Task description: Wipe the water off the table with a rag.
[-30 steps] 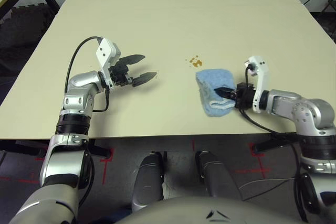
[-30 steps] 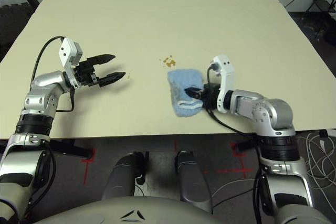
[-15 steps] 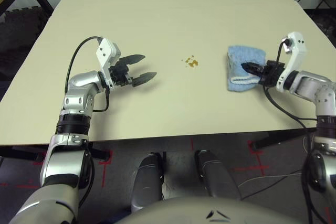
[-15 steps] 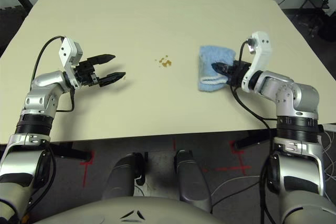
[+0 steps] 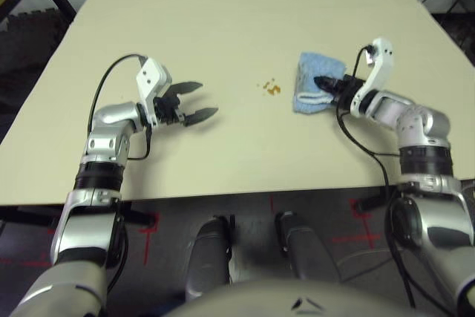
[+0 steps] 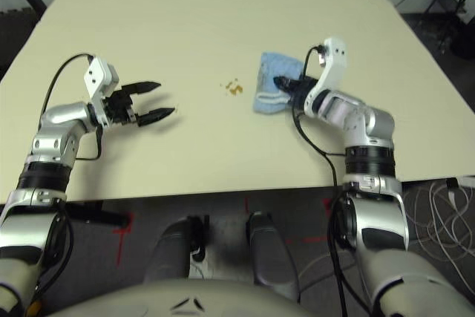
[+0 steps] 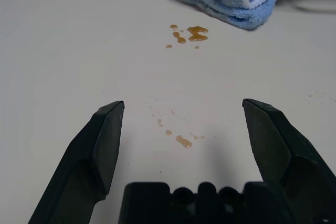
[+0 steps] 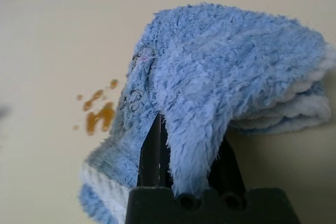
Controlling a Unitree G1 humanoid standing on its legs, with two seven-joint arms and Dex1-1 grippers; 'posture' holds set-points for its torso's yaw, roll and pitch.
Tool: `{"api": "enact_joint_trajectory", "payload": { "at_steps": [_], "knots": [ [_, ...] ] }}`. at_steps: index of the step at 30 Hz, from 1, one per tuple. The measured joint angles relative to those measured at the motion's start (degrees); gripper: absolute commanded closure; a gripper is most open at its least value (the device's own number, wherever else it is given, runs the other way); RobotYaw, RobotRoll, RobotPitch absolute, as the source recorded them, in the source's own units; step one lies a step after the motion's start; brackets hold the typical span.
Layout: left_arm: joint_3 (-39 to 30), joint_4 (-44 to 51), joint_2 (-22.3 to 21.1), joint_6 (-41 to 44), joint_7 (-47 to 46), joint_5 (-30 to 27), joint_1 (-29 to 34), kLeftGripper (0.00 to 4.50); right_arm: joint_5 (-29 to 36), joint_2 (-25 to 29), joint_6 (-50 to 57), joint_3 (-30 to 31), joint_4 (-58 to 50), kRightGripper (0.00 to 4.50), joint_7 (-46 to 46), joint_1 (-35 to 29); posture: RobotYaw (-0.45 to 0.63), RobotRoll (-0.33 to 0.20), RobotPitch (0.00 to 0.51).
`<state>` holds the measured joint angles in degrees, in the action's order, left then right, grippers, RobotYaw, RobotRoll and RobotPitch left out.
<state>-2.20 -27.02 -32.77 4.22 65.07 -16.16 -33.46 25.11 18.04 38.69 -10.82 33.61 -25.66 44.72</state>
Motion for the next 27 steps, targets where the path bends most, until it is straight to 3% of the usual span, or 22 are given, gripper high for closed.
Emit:
{"api": "enact_joint_trajectory", "payload": {
  "at_steps": [10, 27],
  "knots": [
    [-0.1, 1.4, 0.0, 0.7, -0.3, -0.5, 0.1, 0.0, -4.1, -4.1, -3.9, 3.4, 5.9, 4.42, -3.8, 3.3, -0.11, 0.0, 0.157],
    [-0.7, 1.9, 0.0, 1.1, -0.8, -0.5, 0.5, 0.0, -5.0, -14.6, 3.5, 11.0, -4.8, 4.42, -7.8, -0.3, -0.1, 0.0, 0.152]
  ]
}}
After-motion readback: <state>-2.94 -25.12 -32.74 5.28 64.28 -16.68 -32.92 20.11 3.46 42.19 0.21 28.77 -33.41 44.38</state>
